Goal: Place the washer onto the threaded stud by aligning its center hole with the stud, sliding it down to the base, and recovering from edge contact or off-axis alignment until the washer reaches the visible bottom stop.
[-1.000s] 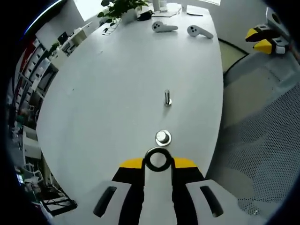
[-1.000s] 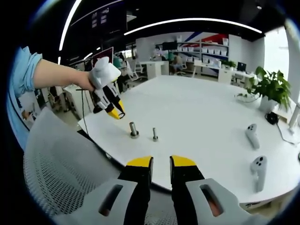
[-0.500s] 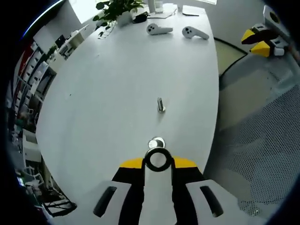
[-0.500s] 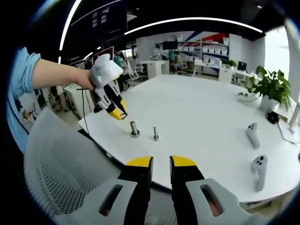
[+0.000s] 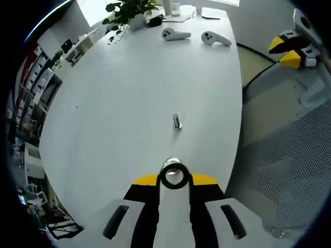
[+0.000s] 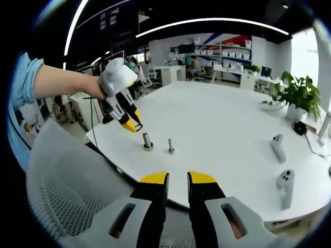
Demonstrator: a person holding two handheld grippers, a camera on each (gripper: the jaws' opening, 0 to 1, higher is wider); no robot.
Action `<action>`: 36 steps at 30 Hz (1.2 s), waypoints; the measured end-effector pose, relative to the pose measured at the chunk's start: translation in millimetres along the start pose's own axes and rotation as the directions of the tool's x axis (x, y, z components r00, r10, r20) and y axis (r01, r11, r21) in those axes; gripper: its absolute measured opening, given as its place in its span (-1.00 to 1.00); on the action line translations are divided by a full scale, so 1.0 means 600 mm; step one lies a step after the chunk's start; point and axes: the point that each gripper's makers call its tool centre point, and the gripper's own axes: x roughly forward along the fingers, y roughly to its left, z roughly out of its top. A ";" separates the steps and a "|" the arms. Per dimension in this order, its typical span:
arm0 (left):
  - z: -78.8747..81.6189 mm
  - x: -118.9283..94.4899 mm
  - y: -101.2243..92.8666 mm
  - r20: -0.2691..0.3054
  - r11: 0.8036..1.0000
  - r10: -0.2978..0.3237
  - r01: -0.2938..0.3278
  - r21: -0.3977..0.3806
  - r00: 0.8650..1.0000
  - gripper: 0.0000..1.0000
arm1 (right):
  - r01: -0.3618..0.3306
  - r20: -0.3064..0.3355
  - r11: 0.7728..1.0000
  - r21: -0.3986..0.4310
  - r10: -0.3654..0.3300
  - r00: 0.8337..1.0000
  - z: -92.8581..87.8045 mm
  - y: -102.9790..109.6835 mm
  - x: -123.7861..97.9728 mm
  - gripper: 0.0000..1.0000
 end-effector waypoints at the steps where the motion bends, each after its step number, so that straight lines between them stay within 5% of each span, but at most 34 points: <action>1: 0.001 0.002 -0.001 0.001 1.000 -0.002 0.002 0.000 1.000 -0.63 | 0.000 0.001 1.000 0.000 0.000 1.000 0.000 0.000 0.000 -0.66; 7: 0.010 0.020 0.010 -0.003 1.000 -0.008 0.008 -0.007 1.000 -0.63 | 0.007 0.003 1.000 0.007 -0.007 1.000 0.001 -0.002 0.000 -0.66; 36: -0.026 0.109 0.010 -0.121 0.999 -0.050 0.052 0.012 0.991 -0.62 | 0.004 -0.008 1.000 0.001 -0.004 1.000 -0.001 -0.002 0.001 -0.67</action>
